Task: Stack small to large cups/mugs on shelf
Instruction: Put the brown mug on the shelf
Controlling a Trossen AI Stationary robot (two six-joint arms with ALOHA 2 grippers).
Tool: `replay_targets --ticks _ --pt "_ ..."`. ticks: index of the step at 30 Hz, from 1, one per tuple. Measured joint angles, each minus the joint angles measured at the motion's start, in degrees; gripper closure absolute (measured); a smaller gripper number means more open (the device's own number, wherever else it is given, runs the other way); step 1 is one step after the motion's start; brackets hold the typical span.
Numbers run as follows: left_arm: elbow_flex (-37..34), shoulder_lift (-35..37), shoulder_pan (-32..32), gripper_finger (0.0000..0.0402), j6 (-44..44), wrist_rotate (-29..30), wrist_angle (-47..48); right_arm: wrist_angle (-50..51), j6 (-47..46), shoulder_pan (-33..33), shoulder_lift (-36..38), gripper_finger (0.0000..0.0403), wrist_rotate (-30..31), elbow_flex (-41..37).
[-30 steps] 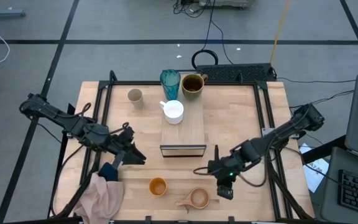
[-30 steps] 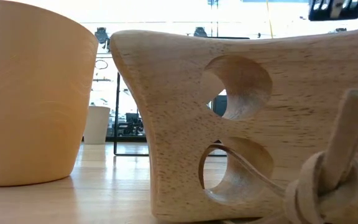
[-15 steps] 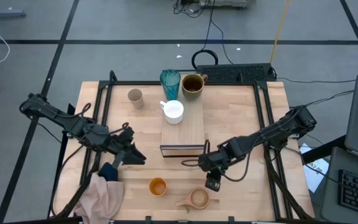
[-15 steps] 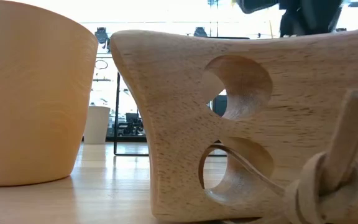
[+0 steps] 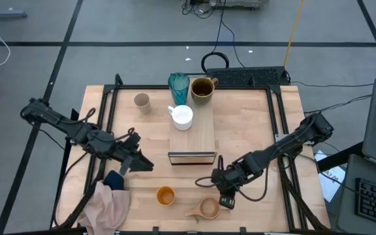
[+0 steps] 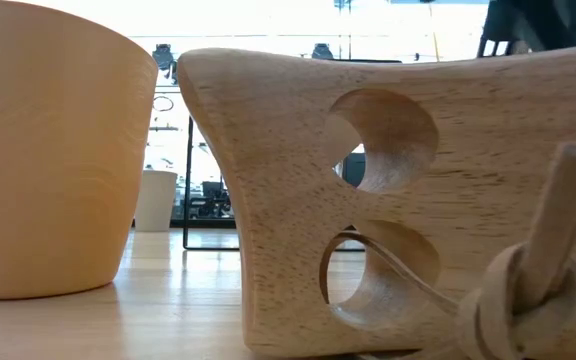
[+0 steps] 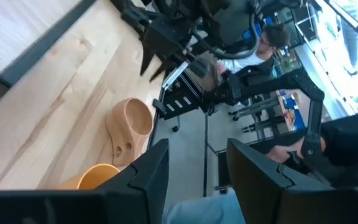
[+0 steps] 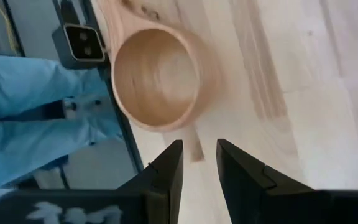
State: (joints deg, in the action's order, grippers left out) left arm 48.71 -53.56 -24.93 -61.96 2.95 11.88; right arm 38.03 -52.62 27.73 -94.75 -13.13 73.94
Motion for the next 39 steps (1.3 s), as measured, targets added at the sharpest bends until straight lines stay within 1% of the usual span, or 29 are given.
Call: replay_targets --ticks 3,5,8,10,15,17,21,28,30,39 --pt "0.0 0.0 2.5 0.0243 0.4 -2.4 0.1 -5.4 -4.9 -0.4 -0.1 0.0314 1.1 -2.0" --pt "0.0 0.0 4.3 0.0243 2.2 -4.4 0.2 -9.5 -10.2 -0.7 -0.1 0.0314 1.7 -3.4" --pt "0.0 0.4 6.8 0.0243 5.7 -8.0 0.2 -13.1 -17.1 -0.4 -0.1 0.0314 4.3 -5.1" --pt "0.0 0.7 8.0 0.0243 6.4 -9.7 0.2 -14.0 -21.6 -0.2 -0.1 0.0314 6.8 -6.0" --pt "0.0 1.7 10.3 0.0243 11.4 -17.1 0.3 -13.9 -30.7 -0.3 -1.0 0.0314 9.0 -6.6" --pt "0.0 1.9 11.0 0.0243 12.1 -19.6 0.1 -13.8 -32.5 -0.2 -1.7 0.0314 8.7 -6.6" --pt "0.0 2.3 12.1 0.0243 12.5 -21.9 0.0 -14.8 -36.1 0.5 -1.7 0.0306 6.2 -6.6" --pt "0.0 2.3 12.6 0.0243 13.4 -22.6 0.0 -16.0 -37.9 1.6 -1.5 0.024 5.4 -6.6" --pt "0.0 2.3 12.6 0.0243 13.9 -22.6 0.2 -16.8 -38.4 2.0 -1.6 0.0227 5.4 -6.6" --pt "0.0 2.3 12.6 0.0243 15.4 -22.6 0.3 -16.9 -39.1 4.0 -1.7 0.022 5.4 -5.2"
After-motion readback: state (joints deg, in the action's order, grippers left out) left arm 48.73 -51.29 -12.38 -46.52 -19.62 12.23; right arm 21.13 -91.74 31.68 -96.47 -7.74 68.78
